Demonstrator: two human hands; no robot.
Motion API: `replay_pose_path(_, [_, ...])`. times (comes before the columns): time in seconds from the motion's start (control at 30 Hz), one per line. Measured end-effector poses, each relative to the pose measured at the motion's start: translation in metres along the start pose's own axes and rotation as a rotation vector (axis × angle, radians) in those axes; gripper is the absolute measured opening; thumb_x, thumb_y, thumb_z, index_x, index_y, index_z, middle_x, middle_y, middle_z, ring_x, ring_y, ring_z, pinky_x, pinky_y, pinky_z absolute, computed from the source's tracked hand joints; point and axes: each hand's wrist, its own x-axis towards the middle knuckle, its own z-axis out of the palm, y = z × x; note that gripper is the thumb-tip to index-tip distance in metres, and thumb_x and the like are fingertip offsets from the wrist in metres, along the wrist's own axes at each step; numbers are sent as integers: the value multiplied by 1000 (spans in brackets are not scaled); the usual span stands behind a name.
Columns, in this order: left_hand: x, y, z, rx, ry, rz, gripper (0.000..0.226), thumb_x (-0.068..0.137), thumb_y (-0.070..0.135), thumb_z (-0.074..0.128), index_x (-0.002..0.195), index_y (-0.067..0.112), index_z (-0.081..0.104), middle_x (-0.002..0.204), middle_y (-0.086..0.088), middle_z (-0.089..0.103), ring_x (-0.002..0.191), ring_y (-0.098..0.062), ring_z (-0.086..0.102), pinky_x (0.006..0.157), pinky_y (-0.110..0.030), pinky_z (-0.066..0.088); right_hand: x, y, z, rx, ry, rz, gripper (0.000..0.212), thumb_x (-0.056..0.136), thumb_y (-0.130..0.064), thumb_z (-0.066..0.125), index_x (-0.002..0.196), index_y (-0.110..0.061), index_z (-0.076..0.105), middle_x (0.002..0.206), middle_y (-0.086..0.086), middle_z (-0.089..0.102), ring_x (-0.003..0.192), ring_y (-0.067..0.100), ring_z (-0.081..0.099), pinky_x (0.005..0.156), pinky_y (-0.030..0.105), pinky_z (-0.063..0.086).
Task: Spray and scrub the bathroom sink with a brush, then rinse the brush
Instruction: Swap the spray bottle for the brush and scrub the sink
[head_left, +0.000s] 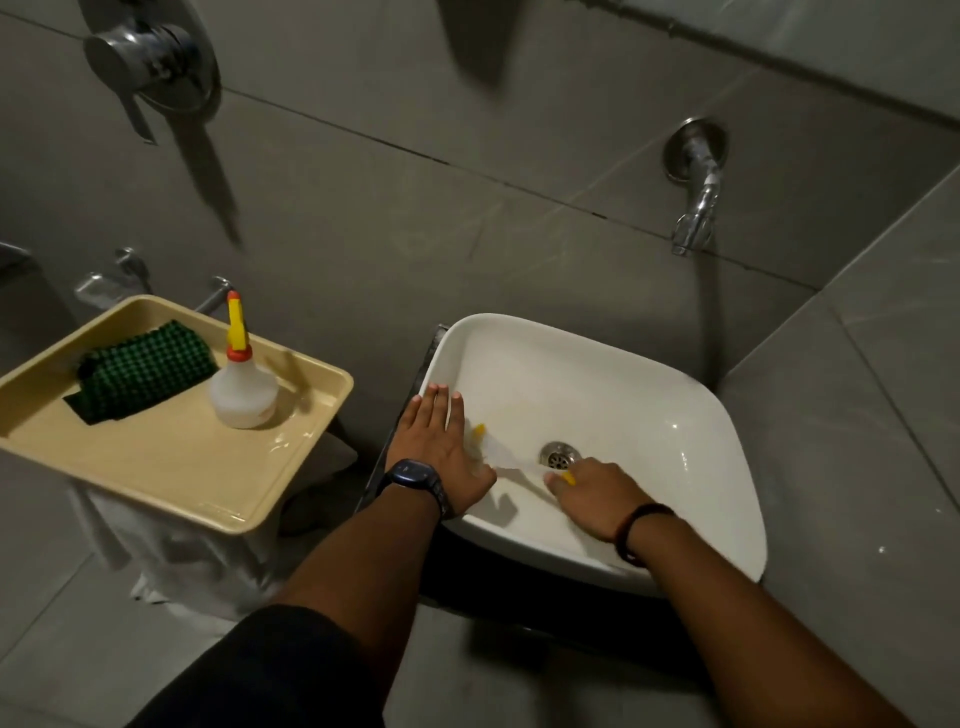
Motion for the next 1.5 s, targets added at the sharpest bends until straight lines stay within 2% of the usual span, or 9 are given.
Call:
replay_pose_path(0.1, [1, -1, 2, 7, 11, -7, 98, 81, 69, 29, 150, 9, -6, 160, -15, -8, 147, -27, -9, 120, -43, -4, 6, -1, 13, 10, 88, 14, 48, 95, -47, 39, 123, -11, 55, 125, 21, 59, 113, 38, 55, 92, 38, 45])
replay_pose_path(0.33, [-1, -1, 3, 37, 2, 0, 99, 81, 69, 29, 150, 9, -8, 160, -14, -8, 147, -27, -8, 120, -43, -4, -1, 75, -13, 75, 160, 366, 48, 95, -38, 42, 123, -1, 55, 124, 24, 60, 111, 39, 57, 85, 35, 43])
replay_pose_path(0.47, [-1, -1, 0, 31, -20, 5, 98, 81, 69, 29, 150, 10, -9, 160, -13, -9, 147, -28, -9, 120, -43, -4, -30, 70, -19, 88, -14, 303, 49, 92, -43, 46, 117, -3, 55, 116, 21, 62, 96, 33, 59, 75, 31, 42])
replay_pose_path(0.6, [-1, -2, 2, -9, 18, 12, 98, 80, 69, 28, 150, 9, -6, 160, -14, -6, 147, -27, -7, 120, -43, -3, -38, 26, -1, 166, -130, 133, 36, 91, -48, 44, 92, -13, 51, 83, 8, 59, 63, 21, 54, 56, 28, 40])
replay_pose_path(0.77, [0, -4, 6, -35, 36, 25, 98, 79, 68, 29, 150, 10, -6, 160, -14, -5, 147, -28, -7, 120, -44, -2, 1, -8, 26, 125, 72, 165, 48, 94, -42, 41, 128, -9, 52, 131, 23, 55, 118, 38, 53, 95, 37, 43])
replay_pose_path(0.97, [-1, -4, 6, -45, 40, 26, 99, 78, 68, 31, 151, 10, -4, 160, -15, -3, 147, -28, -5, 119, -44, -1, -10, 46, -7, 40, 113, 430, 48, 93, -34, 46, 126, 0, 53, 129, 25, 57, 114, 38, 56, 91, 36, 44])
replay_pose_path(1.13, [-1, -3, 4, -57, 43, 23, 100, 78, 69, 32, 151, 10, -4, 160, -15, -2, 147, -29, -4, 120, -44, 0, -32, 38, -9, 15, -45, 333, 49, 91, -40, 46, 119, -1, 56, 113, 20, 63, 91, 32, 58, 74, 30, 41])
replay_pose_path(1.3, [-1, -4, 4, -55, 55, 29, 99, 78, 69, 31, 151, 11, -4, 161, -14, -3, 147, -28, -5, 120, -44, 0, -6, 4, 4, 87, 9, 233, 47, 94, -41, 41, 121, -5, 52, 124, 19, 59, 107, 35, 58, 81, 33, 42])
replay_pose_path(1.5, [0, -4, 6, -66, 63, 28, 100, 77, 69, 31, 151, 11, -5, 161, -13, -3, 147, -28, -5, 120, -44, -1, 16, 21, 0, 157, 189, 425, 49, 98, -37, 38, 130, -2, 49, 133, 22, 55, 120, 37, 52, 97, 38, 42])
